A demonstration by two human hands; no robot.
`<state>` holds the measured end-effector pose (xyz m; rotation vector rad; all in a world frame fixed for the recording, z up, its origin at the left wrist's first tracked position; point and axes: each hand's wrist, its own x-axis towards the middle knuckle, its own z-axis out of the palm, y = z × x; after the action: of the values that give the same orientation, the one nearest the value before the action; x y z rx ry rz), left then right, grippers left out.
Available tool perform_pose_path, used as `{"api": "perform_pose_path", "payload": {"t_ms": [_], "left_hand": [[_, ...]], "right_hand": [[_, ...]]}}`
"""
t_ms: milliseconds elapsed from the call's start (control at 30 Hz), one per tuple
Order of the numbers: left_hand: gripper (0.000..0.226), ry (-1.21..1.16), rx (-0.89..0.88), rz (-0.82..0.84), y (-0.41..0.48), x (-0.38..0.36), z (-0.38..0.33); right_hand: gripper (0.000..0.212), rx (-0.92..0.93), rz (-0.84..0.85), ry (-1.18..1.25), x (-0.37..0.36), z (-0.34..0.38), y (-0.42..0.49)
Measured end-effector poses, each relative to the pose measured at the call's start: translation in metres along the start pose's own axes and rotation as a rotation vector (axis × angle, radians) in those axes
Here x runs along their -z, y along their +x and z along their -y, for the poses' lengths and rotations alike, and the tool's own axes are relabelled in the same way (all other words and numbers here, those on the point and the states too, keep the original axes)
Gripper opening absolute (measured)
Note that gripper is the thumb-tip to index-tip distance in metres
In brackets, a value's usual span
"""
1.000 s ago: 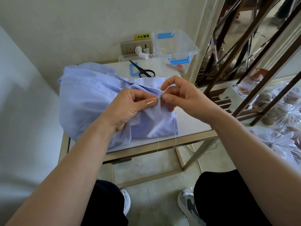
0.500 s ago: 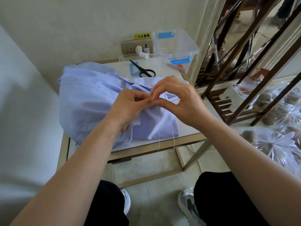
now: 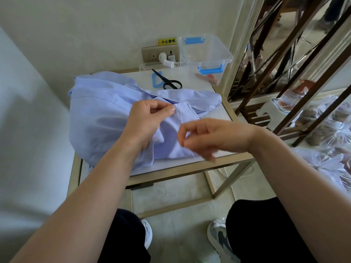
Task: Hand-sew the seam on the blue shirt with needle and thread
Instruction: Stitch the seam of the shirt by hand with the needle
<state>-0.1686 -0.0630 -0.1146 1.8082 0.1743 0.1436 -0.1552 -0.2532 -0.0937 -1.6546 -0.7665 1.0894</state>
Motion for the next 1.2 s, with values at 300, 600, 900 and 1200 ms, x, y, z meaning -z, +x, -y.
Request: {"api": "perform_pose_path", "payload": {"t_ms": [300,600,900,1200], "left_hand": [[0.004,-0.057,0.028,0.061,-0.003,-0.002,-0.003],[0.006,-0.079,0.046,0.105,-0.006,-0.003,-0.006],[0.009,-0.02,0.056,0.041,-0.004,-0.002,-0.005],[0.014,-0.018,0.071,0.011,-0.003,-0.003,-0.004]], "right_hand": [[0.021,0.228,-0.893,-0.317,-0.003,-0.011,0.022],[0.015,0.225,-0.994,-0.483,-0.003,-0.015,0.027],[0.015,0.099,-0.423,-0.311,-0.004,0.002,0.01],[0.011,-0.002,-0.49,-0.293,0.003,0.0,0.006]]}}
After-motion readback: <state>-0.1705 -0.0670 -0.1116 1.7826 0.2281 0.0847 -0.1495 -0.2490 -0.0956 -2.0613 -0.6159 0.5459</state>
